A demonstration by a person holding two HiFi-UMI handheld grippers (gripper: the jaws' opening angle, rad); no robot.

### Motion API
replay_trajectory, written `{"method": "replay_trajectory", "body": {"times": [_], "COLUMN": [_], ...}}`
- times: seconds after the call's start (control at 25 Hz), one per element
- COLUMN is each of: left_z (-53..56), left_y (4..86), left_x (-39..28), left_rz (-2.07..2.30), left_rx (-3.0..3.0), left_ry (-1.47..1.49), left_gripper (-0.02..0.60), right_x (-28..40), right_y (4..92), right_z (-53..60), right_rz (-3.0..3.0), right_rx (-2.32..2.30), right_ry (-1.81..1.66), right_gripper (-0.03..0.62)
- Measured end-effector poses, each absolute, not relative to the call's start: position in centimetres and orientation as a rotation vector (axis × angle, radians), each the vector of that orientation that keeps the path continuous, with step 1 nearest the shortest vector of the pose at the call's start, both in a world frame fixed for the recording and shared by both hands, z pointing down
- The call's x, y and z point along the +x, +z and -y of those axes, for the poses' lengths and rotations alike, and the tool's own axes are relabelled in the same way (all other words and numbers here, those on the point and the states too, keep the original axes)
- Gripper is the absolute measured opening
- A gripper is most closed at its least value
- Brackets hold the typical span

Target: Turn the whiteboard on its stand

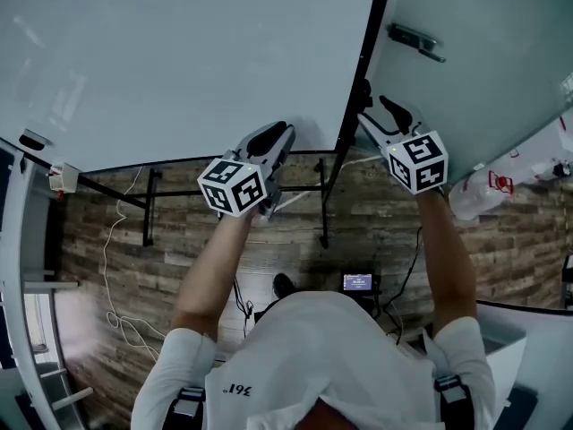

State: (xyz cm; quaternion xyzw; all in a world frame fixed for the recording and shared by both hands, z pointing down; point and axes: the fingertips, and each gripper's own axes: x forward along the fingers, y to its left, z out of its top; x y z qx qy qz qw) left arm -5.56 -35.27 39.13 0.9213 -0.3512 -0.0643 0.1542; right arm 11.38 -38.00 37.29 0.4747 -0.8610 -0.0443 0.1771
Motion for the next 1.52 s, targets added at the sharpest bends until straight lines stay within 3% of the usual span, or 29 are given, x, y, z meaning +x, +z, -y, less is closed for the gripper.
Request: {"method": "replay_trajectory", "body": {"times": [0.16,0.4,0.56,1.08,1.52], "left_z": [33.8,31.5,29.7,21.7,11.1], "left_y": [38.4,37.8,37.6,37.5,40.0], "left_x": [-6.7,-9.5,-10.8,-10.1,-6.1], "left_rz": [0.966,0.929,0.903,1.004,1.036], "left_rx": [2.680,2.719,2.726,2.690,2.612], "left_ry": [-0.180,-0.175,-0.189,-0.205,-0.165], "left_gripper": [0.081,0.081,0.081,0.081,0.081], "right_x": [10.2,8.4,7.1,7.7,12.4], "right_y": [37.1,36.6,36.3,37.4,39.6], "right_z": [36.1,33.0,30.7,22.6,13.0], "right_rz": [2.432,2.433,2.439,2.491,2.503], "right_rx": [1.412,1.557,1.604,1.560,1.543], "right_ry": [-0.105,-0.066,-0.062,0.019,0.115], "right_gripper": [0.244,0.124,0.089,0.063,0.054]}}
